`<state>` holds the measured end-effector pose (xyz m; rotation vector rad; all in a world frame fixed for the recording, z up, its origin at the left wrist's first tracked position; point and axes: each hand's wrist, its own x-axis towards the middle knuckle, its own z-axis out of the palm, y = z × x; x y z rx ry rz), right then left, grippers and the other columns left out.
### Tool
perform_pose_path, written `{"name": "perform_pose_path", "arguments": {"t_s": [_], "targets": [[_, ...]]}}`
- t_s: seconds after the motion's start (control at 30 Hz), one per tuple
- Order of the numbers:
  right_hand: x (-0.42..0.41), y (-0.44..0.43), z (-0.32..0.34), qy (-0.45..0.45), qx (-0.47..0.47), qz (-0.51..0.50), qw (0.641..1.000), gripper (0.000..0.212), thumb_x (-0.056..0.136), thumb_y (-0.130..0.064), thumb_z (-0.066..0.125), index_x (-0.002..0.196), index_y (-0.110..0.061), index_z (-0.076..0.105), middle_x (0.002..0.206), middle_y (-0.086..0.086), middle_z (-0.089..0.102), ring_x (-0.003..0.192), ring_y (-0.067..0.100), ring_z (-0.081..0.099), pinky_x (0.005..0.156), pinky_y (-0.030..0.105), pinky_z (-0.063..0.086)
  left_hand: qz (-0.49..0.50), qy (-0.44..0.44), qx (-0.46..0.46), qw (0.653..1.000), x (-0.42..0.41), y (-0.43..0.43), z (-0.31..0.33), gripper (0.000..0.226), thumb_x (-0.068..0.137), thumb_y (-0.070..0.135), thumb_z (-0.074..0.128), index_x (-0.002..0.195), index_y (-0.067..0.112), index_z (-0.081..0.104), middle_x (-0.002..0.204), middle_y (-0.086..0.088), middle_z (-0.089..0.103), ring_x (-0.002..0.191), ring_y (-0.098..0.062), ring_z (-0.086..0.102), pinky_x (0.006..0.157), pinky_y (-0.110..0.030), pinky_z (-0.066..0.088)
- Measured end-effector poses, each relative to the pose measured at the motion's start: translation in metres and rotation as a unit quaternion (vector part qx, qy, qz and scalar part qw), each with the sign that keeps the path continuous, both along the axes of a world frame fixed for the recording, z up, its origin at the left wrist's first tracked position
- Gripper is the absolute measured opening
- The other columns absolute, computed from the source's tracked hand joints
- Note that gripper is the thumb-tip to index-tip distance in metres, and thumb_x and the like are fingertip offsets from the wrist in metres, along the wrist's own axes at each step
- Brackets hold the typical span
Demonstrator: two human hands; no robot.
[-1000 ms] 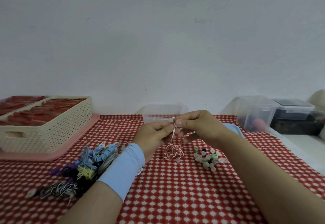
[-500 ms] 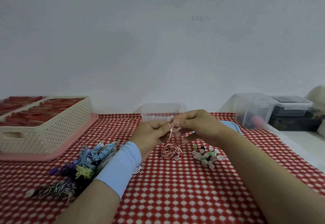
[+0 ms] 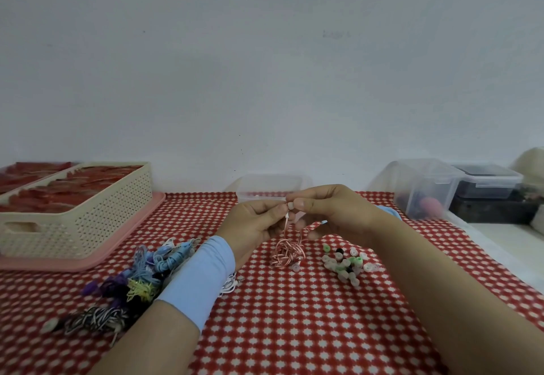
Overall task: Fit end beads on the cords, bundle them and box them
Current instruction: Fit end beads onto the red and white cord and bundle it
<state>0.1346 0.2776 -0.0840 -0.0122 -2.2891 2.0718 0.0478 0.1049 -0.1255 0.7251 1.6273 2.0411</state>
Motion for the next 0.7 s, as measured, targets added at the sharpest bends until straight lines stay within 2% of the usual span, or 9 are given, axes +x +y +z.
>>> {"name": "perform_pose_path", "arguments": {"t_s": [0.1, 0.2, 0.33, 0.43, 0.6, 0.7], "targets": [[0.0011, 0.0007, 0.0002, 0.021, 0.035, -0.006, 0.999, 0.025, 0.079, -0.021, 0.079, 0.103, -0.012, 0.08, 0.087, 0.009, 0.076, 0.077, 0.018, 0.07, 0.061, 0.029, 0.056, 0.002, -0.007, -0.003, 1.0, 0.0003, -0.0004, 0.0002, 0.023, 0.088, 0.015, 0.065, 0.104, 0.001, 0.073, 0.1, -0.021, 0.073, 0.082, -0.017, 0.066, 0.068, -0.021, 0.054], [0.0001, 0.0001, 0.001, 0.071, 0.099, -0.036, 0.992, 0.015, 0.085, -0.01, 0.078, 0.1, -0.009, 0.079, 0.083, 0.013, 0.076, 0.071, 0.02, 0.07, 0.061, 0.029, 0.059, 0.005, -0.014, -0.013, 1.0, 0.001, 0.0007, 0.0008, 0.025, 0.089, 0.016, 0.066, 0.106, -0.001, 0.072, 0.105, -0.03, 0.069, 0.084, -0.024, 0.064, 0.068, -0.023, 0.055], [-0.0053, -0.0034, -0.0005, 0.117, 0.163, -0.072, 0.977, 0.009, 0.085, -0.013, 0.08, 0.093, -0.011, 0.081, 0.082, 0.013, 0.076, 0.071, 0.028, 0.074, 0.06, 0.034, 0.061, 0.022, -0.021, -0.022, 0.999, 0.0002, 0.0005, 0.0007, 0.023, 0.09, 0.016, 0.066, 0.103, -0.001, 0.072, 0.098, -0.024, 0.068, 0.072, -0.017, 0.064, 0.065, -0.023, 0.055], [-0.007, -0.0042, -0.0006, 0.127, 0.195, -0.086, 0.969, 0.014, 0.084, -0.012, 0.082, 0.097, -0.014, 0.08, 0.085, 0.007, 0.076, 0.072, 0.031, 0.075, 0.057, 0.036, 0.061, 0.022, -0.022, -0.033, 0.999, 0.0007, -0.0006, 0.0012, 0.018, 0.092, 0.015, 0.064, 0.101, 0.002, 0.073, 0.088, -0.015, 0.069, 0.071, -0.017, 0.064, 0.065, -0.024, 0.055], [-0.0082, -0.0057, -0.0006, 0.136, 0.252, -0.092, 0.954, 0.004, 0.085, -0.01, 0.08, 0.089, -0.011, 0.081, 0.081, -0.001, 0.077, 0.069, 0.03, 0.073, 0.058, 0.04, 0.059, 0.025, -0.011, -0.051, 0.998, 0.0024, -0.0012, 0.0023, 0.016, 0.092, 0.014, 0.065, 0.097, 0.002, 0.074, 0.078, -0.01, 0.067, 0.071, -0.018, 0.062, 0.065, -0.024, 0.054], [-0.0066, -0.0023, 0.0018, 0.12, 0.242, -0.09, 0.959, 0.015, 0.086, -0.016, 0.08, 0.101, -0.017, 0.078, 0.088, -0.001, 0.077, 0.07, 0.027, 0.074, 0.055, 0.035, 0.06, 0.036, 0.01, -0.054, 0.998, 0.0046, -0.0013, 0.007, 0.015, 0.093, 0.01, 0.064, 0.104, 0.006, 0.073, 0.083, -0.013, 0.07, 0.073, -0.019, 0.062, 0.069, -0.026, 0.055]]}}
